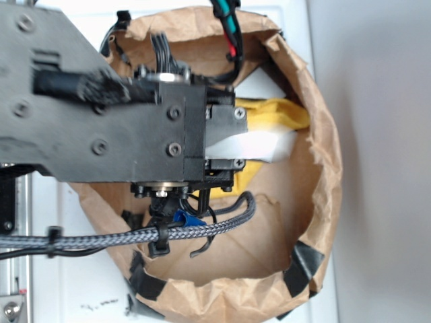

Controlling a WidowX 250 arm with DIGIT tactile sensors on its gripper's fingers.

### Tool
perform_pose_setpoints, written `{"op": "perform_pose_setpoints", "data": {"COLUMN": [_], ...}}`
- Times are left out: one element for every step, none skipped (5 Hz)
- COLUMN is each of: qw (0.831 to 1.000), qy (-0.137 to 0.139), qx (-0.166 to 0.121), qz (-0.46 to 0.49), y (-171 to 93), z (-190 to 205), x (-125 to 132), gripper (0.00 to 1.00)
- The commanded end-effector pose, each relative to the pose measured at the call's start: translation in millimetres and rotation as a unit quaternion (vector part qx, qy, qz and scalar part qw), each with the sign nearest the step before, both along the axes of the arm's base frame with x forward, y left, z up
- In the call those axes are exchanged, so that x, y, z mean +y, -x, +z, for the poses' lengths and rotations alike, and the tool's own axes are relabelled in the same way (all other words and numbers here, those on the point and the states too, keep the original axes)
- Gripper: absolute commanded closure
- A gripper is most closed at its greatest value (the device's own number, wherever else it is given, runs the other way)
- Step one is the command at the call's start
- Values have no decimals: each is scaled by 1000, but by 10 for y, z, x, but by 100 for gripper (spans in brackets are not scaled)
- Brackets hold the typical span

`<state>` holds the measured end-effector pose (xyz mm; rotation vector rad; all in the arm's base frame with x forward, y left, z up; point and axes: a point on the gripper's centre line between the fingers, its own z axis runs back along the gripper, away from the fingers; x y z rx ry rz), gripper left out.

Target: Grab the blue rope.

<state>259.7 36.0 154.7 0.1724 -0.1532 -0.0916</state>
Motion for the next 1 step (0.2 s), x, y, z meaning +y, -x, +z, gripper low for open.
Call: {"op": "perform_pose_setpoints", "data": {"qw": [999], "qy": [-5], "qx": [-26], "qz": [28], "y": [-59], "z": [310], "x": [-191], "gripper": [100]}}
